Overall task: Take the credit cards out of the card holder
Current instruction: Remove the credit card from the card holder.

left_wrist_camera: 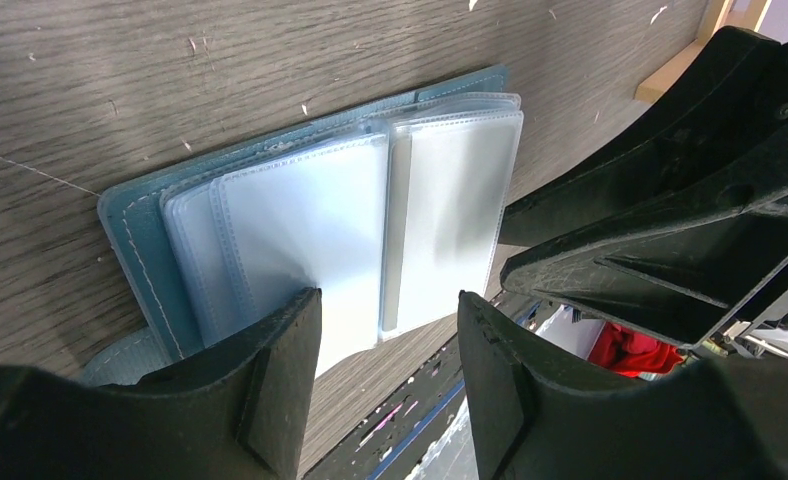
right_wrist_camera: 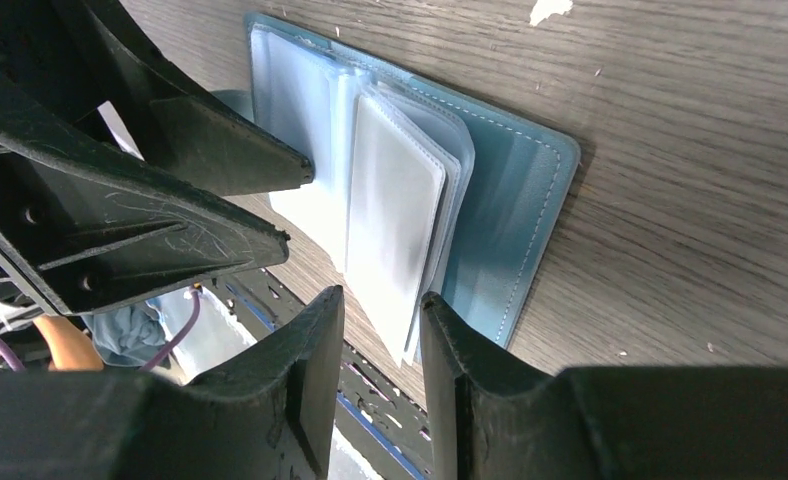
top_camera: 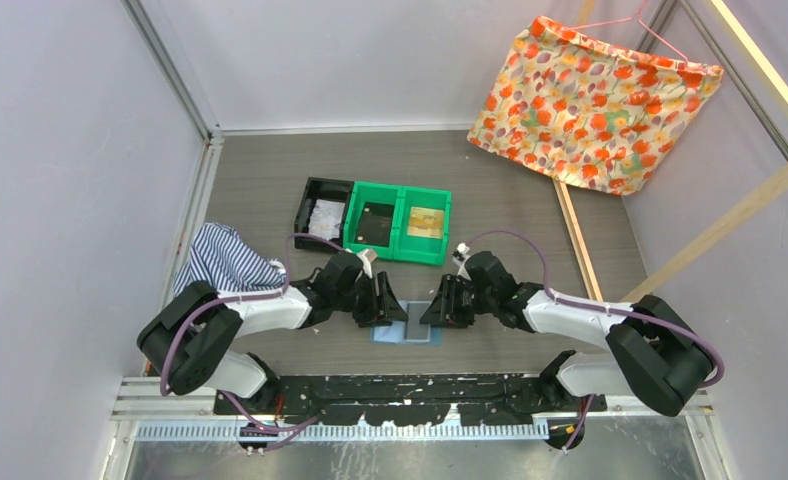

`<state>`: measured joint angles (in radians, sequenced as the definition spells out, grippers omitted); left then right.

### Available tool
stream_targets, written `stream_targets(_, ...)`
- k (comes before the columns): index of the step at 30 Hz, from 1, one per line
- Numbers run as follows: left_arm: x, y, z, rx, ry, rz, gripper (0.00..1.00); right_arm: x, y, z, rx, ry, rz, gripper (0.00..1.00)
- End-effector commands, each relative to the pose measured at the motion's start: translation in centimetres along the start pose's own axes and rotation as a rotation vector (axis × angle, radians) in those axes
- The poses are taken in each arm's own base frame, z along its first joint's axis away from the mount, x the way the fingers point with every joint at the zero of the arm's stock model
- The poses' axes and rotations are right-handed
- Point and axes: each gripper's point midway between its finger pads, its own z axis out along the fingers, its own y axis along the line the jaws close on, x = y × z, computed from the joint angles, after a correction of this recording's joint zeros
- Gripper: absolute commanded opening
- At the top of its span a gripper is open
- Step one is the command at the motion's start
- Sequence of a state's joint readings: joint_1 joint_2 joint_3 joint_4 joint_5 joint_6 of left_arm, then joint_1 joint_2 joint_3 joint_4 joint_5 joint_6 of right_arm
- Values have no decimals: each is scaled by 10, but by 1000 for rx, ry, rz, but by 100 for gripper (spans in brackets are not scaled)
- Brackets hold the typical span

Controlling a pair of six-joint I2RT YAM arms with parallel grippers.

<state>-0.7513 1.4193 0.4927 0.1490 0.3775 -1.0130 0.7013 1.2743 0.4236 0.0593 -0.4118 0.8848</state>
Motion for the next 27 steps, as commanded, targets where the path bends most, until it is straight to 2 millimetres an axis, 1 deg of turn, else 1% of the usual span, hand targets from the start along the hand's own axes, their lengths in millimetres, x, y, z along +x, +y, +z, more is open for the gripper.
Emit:
stream_targets(1, 3, 21, 4, -72, 1, 4, 54, -15, 21, -5, -40, -56, -49, 39)
stream_targets(5, 4, 23, 4, -74, 5, 1, 54, -19, 6, -2, 22, -91, -40, 43)
stream_targets(10, 5, 22, 4, -71, 6, 3, 54, -20, -2, 3, 48, -97, -17, 45)
stream_targets(17, 2, 18, 3, -55, -8, -2, 53, -24, -6, 6, 81, -107, -11, 48)
stream_targets(20, 1, 18, 3, -56, -9, 0, 53, -27, -8, 3, 98, -126, -4, 50)
stream_targets(27, 3, 22, 5, -64, -9, -12, 52, -26, -5, -2, 79, -140, -17, 50)
